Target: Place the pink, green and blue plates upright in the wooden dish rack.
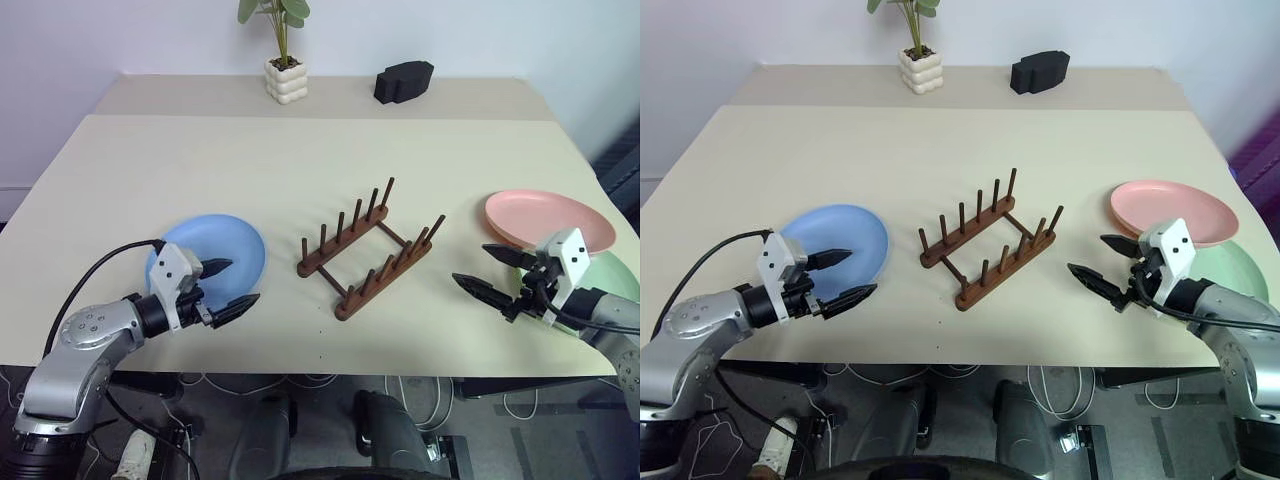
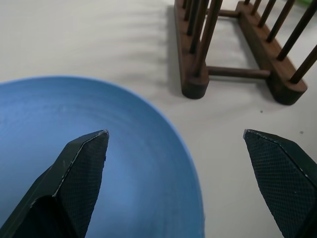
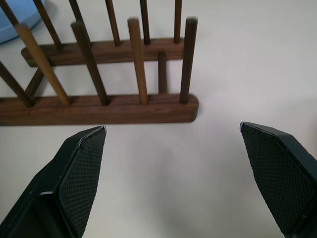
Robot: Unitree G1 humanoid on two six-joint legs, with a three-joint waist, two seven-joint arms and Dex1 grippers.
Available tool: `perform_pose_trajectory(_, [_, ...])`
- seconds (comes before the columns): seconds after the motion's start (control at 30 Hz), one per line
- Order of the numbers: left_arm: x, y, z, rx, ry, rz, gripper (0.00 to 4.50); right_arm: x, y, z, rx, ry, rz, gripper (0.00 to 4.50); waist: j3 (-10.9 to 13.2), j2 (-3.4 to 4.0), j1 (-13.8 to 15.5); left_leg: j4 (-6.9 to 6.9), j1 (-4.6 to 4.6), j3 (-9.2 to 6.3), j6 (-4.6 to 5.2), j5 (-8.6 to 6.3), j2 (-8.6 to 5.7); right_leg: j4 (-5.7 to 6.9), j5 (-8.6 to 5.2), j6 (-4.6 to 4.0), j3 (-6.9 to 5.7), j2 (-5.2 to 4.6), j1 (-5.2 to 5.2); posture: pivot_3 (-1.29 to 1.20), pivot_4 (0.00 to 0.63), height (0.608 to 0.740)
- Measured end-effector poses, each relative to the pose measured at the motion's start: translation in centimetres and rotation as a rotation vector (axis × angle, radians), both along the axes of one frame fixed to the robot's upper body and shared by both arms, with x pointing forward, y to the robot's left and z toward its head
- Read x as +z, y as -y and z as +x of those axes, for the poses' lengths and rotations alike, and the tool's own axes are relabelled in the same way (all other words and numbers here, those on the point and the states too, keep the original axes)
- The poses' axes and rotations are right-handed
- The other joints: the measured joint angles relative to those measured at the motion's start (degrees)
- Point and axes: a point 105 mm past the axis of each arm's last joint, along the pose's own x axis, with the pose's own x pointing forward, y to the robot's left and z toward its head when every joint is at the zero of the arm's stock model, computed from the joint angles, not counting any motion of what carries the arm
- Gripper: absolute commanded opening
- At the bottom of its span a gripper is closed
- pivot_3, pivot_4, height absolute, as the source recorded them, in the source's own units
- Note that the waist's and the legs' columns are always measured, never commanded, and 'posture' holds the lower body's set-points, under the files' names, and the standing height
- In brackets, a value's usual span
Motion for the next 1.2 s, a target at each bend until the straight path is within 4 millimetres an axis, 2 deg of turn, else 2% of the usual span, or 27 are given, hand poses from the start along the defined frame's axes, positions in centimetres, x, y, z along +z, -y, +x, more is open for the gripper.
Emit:
perform_pose_trajectory(0.2, [1.3,0.6,0.9,0.013,0.046,-0.002,4.5,0.6,-0.2,0.5,0.006,0.026,-0.003,4.42,0.0,0.0,-0.1,0.0,0.0,0.01,0.0,0.0,-0.01,0.0,0.0,0.0,0.0,0.0,0.0,0.0,0.15,0.74])
perform_pose_trajectory(0.37, [1.1,2.1,-0.4,-0.017,0.019,-0.022,4.5,0.0,-0.3,0.5,0.022,-0.001,-0.004,4.42,0.0,0.0,0.0,0.0,0.0,0.0,0.01,-0.01,-0.01,0.0,0.01,0.0,0.01,0.0,0.0,0.0,0.15,0.74])
perform_pose_trajectory(0.53, [0.1,2.9,-1.9,-0.042,-0.033,-0.011,4.5,-0.3,-0.2,0.2,0.042,-0.023,-0.018,4.42,0.0,0.0,0.0,0.01,0.0,0.01,0.01,-0.01,-0.01,0.0,0.0,0.0,0.01,0.0,0.0,0.0,0.15,0.74])
perform_pose_trajectory(0.77, [-1.1,4.1,-3.6,-0.174,-0.101,0.004,4.5,-0.6,0.3,-0.5,0.033,-0.046,-0.03,4.42,0.0,0.0,0.0,0.01,-0.01,0.02,0.01,-0.01,-0.01,-0.02,-0.01,-0.01,0.01,0.0,0.0,0.0,0.15,0.74])
perform_pose_trajectory(0.9, [-2.5,6.3,-4.2,-0.287,-0.11,0.044,4.5,-0.7,-0.1,-1.4,0.019,-0.046,-0.038,4.42,0.0,0.05,0.1,0.01,-0.02,0.02,0.01,-0.01,-0.02,-0.04,-0.01,-0.01,0.01,-0.01,0.0,0.0,0.15,0.74])
perform_pose_trajectory(1.1, [-4.0,9.7,-3.8,-0.362,-0.076,0.046,4.5,-1.0,-0.6,-3.4,-0.022,-0.048,-0.012,4.42,0.0,0.02,0.1,0.01,-0.04,0.0,0.01,-0.01,-0.02,-0.05,-0.01,0.0,0.01,-0.01,0.01,0.0,0.15,0.74])
perform_pose_trajectory(1.2, [-4.4,10.7,-3.6,-0.369,-0.069,0.057,4.5,-1.2,-1.0,-4.1,-0.037,-0.051,0.0,4.42,0.0,0.04,-0.1,0.01,-0.01,0.02,0.01,-0.01,0.0,-0.04,-0.1,0.16,0.01,-0.01,0.0,0.0,0.15,0.74])
